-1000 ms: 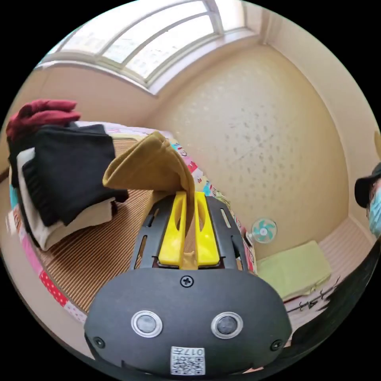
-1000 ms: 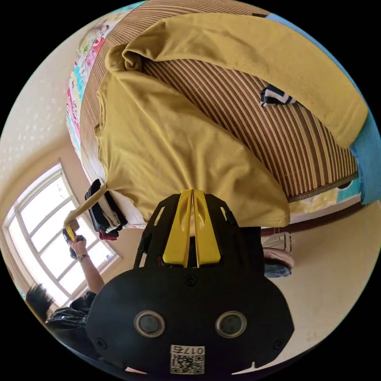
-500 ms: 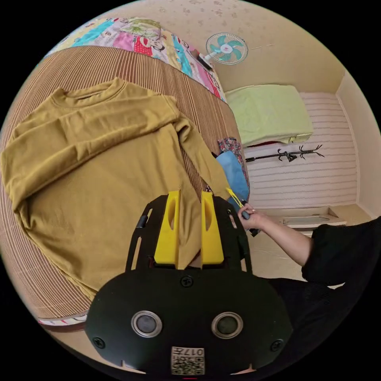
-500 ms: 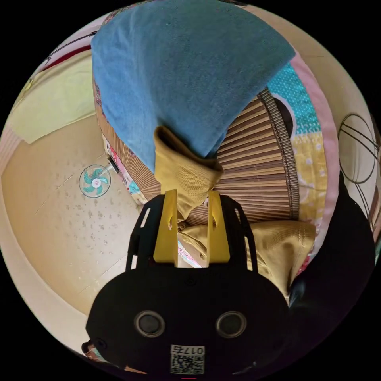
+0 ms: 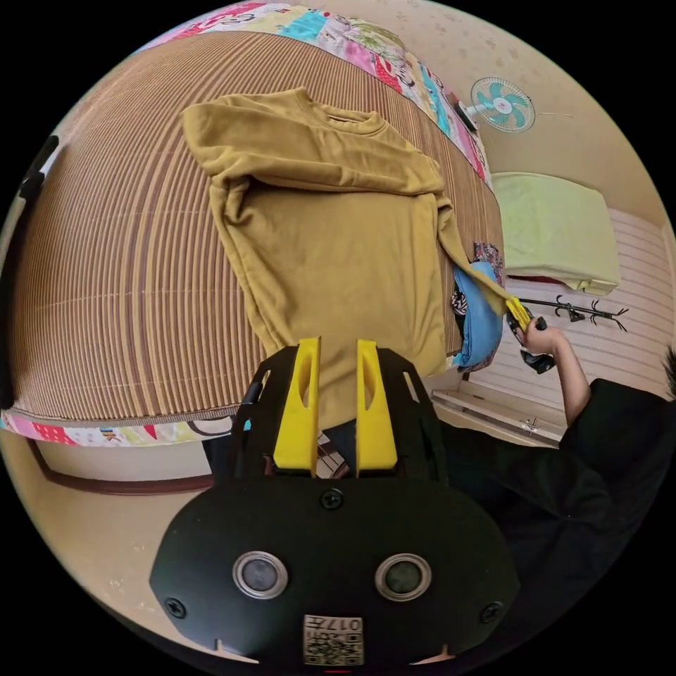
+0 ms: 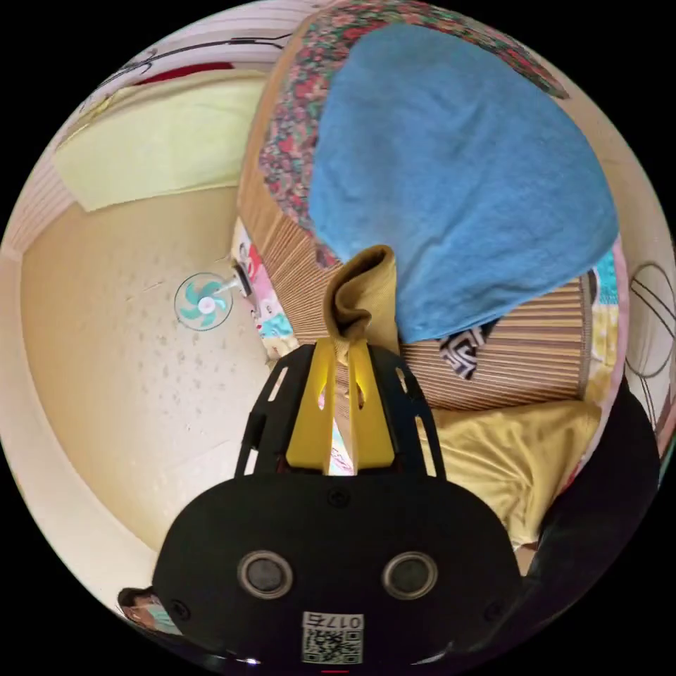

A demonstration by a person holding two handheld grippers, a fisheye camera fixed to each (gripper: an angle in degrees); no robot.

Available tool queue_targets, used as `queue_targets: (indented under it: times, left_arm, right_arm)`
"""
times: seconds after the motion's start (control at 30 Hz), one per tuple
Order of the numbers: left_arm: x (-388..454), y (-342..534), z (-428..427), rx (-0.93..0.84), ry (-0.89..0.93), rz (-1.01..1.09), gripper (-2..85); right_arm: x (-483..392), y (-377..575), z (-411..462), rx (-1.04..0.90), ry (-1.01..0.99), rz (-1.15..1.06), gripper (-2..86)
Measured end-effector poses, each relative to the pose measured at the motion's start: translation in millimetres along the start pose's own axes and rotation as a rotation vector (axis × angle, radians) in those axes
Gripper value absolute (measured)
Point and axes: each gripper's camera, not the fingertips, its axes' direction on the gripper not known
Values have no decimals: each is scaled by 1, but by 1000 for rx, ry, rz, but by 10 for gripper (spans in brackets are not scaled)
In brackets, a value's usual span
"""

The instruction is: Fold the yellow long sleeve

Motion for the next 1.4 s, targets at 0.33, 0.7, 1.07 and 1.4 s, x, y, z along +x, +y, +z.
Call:
queue_targets:
  times: [0.33,0.7,1.07,1.4]
  left_arm:
    - [-24,64,-14,85,67,-94,87]
    - [-40,68,-3,173,118,-147,87]
    - [-75,-87,-12,149,15,-188,-8]
    - [-111,-116,-175,366,7,18,87]
  right_arm:
    - [-168,246,202,-817,-306,-893,44]
    - [61,373,188,-1272,557,-1003,72]
    - [50,269,207,-815,885,-1055,33]
    - [-45,265,226,-841,589,-1039,67]
